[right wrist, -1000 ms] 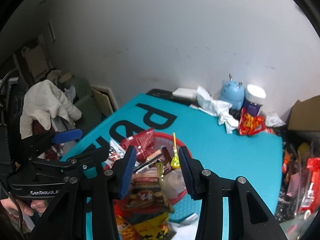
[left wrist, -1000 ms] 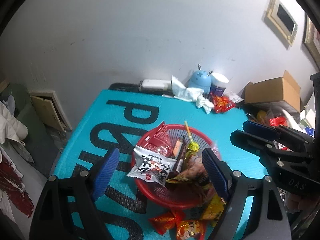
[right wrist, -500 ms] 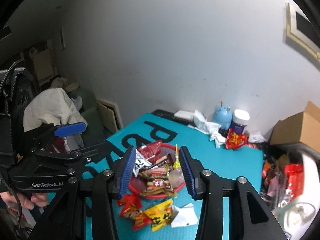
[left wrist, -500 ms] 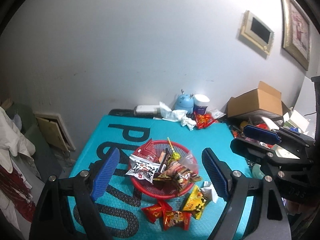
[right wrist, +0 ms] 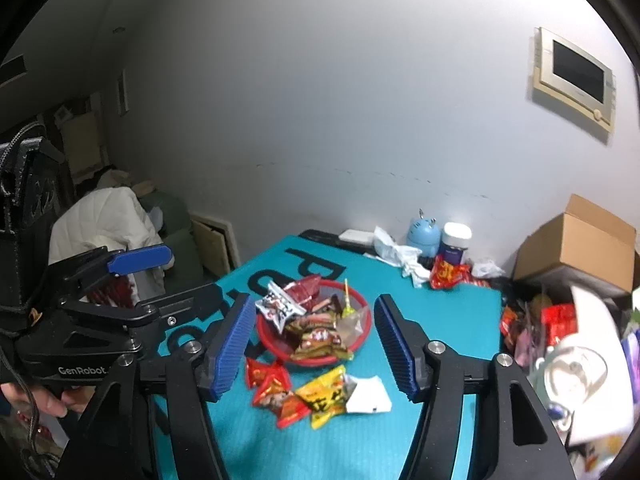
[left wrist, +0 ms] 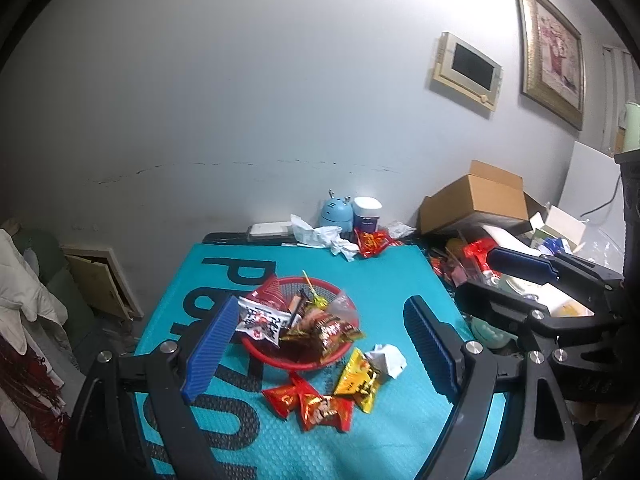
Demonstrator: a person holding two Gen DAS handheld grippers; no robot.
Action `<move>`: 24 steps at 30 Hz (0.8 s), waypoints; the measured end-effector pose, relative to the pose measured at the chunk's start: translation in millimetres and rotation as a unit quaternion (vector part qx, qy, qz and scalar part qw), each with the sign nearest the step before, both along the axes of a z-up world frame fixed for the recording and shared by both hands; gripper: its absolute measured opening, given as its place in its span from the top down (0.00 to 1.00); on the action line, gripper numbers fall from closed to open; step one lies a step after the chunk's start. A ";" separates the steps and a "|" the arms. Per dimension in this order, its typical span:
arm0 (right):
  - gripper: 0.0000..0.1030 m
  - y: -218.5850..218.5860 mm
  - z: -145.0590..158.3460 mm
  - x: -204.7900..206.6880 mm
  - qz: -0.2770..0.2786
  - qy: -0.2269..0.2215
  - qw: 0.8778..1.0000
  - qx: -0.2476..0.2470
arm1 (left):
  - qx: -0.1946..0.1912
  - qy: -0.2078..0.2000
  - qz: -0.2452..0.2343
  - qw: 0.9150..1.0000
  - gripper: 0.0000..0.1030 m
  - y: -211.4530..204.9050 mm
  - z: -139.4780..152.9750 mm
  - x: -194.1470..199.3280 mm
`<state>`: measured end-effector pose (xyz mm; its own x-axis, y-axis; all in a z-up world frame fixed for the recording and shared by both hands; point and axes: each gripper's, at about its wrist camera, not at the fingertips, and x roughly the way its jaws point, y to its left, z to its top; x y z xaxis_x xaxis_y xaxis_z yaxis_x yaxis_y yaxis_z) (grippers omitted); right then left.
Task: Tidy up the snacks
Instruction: 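Withdraw both open tools from the basket toward the remaining red and yellow bags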
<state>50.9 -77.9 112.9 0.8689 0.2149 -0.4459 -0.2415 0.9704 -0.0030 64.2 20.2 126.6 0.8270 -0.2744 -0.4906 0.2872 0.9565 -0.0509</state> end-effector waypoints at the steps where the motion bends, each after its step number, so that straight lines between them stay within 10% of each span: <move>1: 0.40 0.1 -1.1 -3.0 -0.002 0.000 1.000 0.000 | 0.001 0.000 -0.002 1.000 0.18 -0.9 -0.9 -2.2; 24: 0.38 -12.7 -67.0 -29.4 -0.001 0.061 0.998 0.013 | -0.008 0.073 -0.046 0.996 0.18 -7.5 -66.2 -21.4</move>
<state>21.4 -90.6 45.9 0.8087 0.2261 -0.5431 -0.2372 0.9701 0.0507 42.7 12.7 60.4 0.7180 -0.3542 -0.5992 0.3611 0.9255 -0.1144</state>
